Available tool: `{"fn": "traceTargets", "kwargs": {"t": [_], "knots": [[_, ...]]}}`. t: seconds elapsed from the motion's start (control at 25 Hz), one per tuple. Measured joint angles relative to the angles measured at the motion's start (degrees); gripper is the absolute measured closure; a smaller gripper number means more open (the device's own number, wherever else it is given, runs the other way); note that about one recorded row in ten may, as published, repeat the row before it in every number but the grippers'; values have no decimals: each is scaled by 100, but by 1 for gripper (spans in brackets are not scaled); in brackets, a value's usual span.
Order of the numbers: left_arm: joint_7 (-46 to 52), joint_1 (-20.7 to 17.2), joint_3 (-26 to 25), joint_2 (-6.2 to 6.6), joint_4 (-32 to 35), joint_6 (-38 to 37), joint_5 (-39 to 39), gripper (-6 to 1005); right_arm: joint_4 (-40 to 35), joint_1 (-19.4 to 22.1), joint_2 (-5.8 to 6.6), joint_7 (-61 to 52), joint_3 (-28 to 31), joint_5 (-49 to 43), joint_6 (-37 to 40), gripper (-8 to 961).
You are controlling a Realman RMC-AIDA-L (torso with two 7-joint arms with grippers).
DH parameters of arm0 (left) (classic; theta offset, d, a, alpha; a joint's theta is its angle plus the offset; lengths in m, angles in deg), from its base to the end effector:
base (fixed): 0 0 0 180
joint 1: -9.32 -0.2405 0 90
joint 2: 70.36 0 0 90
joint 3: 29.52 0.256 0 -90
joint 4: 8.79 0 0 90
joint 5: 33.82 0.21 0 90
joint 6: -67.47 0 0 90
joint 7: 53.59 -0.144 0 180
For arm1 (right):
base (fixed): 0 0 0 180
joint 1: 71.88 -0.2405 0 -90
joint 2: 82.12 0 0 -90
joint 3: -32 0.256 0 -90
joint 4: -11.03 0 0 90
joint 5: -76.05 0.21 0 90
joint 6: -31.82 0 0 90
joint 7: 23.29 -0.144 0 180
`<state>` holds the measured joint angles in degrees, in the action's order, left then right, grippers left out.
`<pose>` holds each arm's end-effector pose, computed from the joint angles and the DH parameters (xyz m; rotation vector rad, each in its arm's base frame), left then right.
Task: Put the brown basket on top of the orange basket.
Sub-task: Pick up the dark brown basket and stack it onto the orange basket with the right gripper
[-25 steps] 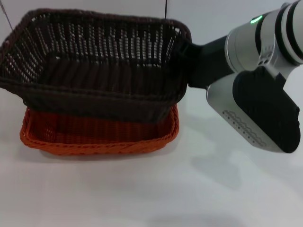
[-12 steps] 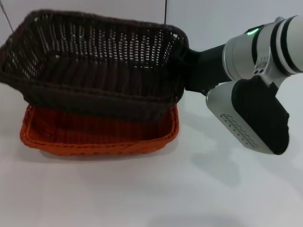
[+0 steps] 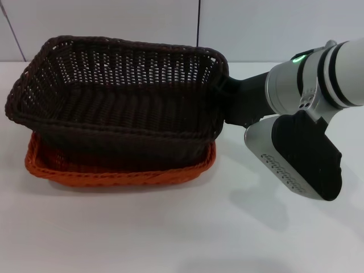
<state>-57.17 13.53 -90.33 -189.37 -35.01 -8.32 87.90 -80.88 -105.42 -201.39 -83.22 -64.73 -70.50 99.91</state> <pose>-0.3806 0.2386 0.0417 -1.0368 -0.5888 -0.6324 0.0763 0.3587 -0.0260 -2.1834 -1.6759 -0.6157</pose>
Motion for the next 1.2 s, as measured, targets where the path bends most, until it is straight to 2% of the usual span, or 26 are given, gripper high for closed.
{"fn": "traceTargets", "kwargs": {"t": [0.28, 0.48, 0.72, 0.84, 1.04, 1.2], "knots": [[-2, -6, 52, 7, -29, 46, 1, 199, -116, 176, -27, -432, -200, -127, -184, 770], [7, -14, 52, 16, -40, 83, 1, 199, -378, 349, -32, -554, -300, -237, -135, 568], [-4, -3, 18, 32, -27, 170, 1, 199, -663, 534, -21, -660, -330, -331, 13, 371], [-14, 4, 9, 43, -26, 195, 1, 199, -901, 687, -10, -744, -346, -395, 276, 203], [-20, 85, -8, 47, 23, 293, 1, 199, -1116, 818, -5, -848, -245, -210, 194, 202], [-21, 139, -10, 61, 70, 340, 1, 199, -1381, 881, 2, -1283, -279, -177, 425, 202]]}}
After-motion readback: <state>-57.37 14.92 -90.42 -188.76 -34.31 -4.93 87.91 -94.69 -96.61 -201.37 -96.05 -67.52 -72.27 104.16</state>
